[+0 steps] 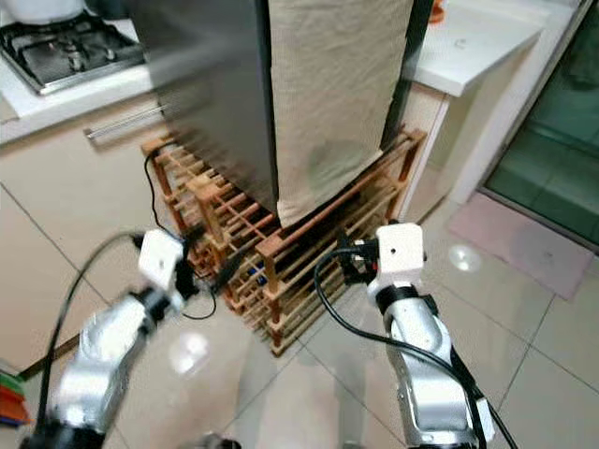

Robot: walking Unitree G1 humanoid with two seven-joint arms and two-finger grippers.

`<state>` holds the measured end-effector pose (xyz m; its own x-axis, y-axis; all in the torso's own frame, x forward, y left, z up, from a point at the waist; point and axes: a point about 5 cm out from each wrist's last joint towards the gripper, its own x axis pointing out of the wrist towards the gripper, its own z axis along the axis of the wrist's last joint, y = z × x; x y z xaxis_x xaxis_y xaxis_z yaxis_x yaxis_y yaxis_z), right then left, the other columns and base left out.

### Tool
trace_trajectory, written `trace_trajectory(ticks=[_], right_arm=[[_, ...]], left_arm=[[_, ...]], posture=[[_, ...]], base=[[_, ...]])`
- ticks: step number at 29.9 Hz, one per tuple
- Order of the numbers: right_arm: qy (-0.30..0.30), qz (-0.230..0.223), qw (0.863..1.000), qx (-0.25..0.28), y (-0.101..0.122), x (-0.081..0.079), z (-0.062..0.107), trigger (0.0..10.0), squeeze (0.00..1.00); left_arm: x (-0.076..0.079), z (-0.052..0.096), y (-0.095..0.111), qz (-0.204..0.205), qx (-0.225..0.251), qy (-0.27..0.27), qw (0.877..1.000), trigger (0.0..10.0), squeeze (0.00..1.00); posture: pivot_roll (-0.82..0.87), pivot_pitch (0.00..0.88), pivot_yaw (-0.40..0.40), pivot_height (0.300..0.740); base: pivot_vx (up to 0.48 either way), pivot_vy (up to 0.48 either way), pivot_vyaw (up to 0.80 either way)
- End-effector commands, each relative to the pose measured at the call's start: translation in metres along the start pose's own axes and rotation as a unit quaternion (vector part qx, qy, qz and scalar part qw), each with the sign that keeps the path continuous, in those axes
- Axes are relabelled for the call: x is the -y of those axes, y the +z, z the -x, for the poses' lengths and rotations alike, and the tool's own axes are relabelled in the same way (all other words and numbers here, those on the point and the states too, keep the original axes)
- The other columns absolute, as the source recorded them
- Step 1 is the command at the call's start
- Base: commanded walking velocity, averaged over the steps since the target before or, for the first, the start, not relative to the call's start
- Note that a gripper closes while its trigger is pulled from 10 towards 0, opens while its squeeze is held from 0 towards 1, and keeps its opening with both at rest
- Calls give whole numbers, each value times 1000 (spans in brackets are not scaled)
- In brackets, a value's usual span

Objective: Restocking fridge

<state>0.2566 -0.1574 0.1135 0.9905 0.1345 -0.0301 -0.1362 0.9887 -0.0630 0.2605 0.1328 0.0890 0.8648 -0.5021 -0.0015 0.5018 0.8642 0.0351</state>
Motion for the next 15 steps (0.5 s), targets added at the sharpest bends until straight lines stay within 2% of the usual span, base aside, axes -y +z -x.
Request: trace_trajectory(ticks=[1, 3, 5, 15], right_arm=[[-5, -2, 1000, 2, -2, 3, 2, 10000, 0], [-2, 2, 1000, 4, -3, 2, 2, 10000, 0], [3, 5, 1000, 8, -4, 0, 0, 10000, 0], [7, 6, 1000, 8, -9, -2, -1, 10000, 0]], left_arm=[[-2, -5, 19, -4, 31, 20, 999, 10000, 0], [0, -8, 22, -6, 34, 31, 999, 10000, 0], [1, -18, 26, 5, 36, 70, 997, 10000, 0], [7, -28, 27, -13, 16, 49, 999, 10000, 0]], posture=[[-55, 0, 22, 730], [-55, 0, 20, 730], [-59, 0, 21, 730], [-73, 0, 26, 730]], base=[[0, 0, 0], [0, 0, 0], [0, 0, 0], [0, 0, 0]])
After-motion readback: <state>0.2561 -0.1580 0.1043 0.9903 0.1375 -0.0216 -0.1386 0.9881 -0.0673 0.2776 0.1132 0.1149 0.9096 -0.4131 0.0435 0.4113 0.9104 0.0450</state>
